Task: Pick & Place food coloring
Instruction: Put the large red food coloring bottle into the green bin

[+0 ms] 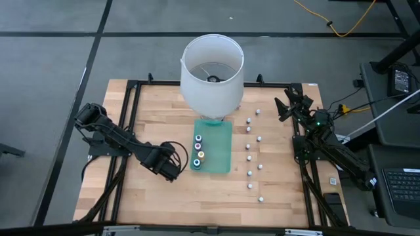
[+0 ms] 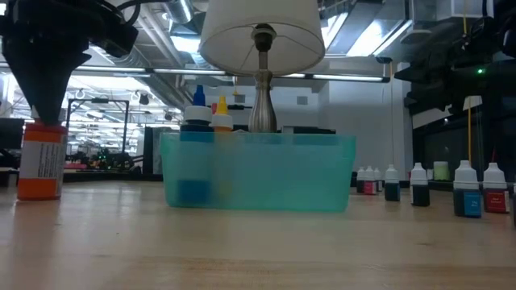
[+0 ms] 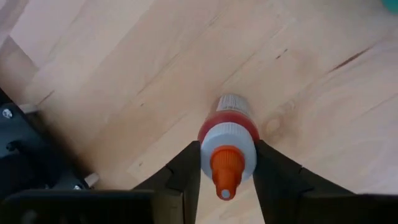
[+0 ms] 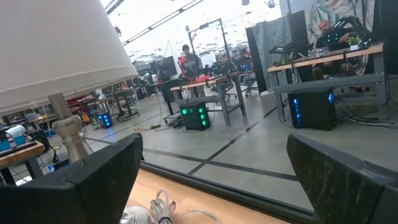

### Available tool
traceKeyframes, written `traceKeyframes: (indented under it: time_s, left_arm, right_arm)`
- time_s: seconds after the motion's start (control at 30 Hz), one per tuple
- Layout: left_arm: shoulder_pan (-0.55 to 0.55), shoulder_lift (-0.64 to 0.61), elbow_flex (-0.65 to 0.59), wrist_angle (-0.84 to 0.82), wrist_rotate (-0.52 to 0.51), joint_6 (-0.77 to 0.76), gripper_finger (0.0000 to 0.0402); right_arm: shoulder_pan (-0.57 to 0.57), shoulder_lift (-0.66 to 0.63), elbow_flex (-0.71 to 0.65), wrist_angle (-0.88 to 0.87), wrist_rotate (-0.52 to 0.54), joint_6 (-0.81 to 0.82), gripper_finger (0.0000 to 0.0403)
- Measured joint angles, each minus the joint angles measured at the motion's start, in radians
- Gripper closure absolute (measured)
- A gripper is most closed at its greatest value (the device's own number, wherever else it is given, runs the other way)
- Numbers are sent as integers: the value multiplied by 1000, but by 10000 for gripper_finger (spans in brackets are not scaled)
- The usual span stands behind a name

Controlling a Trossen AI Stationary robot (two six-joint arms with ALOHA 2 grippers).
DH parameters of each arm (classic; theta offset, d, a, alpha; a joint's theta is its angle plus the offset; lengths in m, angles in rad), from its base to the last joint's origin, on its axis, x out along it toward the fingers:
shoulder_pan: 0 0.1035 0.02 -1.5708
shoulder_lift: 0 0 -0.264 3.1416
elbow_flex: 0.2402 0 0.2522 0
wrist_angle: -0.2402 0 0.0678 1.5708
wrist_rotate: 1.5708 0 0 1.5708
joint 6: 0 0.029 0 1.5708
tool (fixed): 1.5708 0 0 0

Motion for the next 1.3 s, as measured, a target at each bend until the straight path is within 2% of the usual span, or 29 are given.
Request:
traceKeyframes:
  time_s: [0.2,0.67,1.0,1.13,1.3]
  left_arm:
    - [9,3,19,-1,-6,44,286]
    - [86,3,189,-20,-141,222,285]
    - [119,3,334,-129,-315,355,286]
    - [119,2,351,-125,-409,457,287]
    - [125,2,351,-100,-468,595,287]
  right_arm:
    - [0,0,0,0,0,0,4]
    - [0,0,0,0,0,0,4]
    - [0,0,0,0,0,0,4]
    - [0,0,0,0,0,0,4]
    - [0,0,0,0,0,0,4]
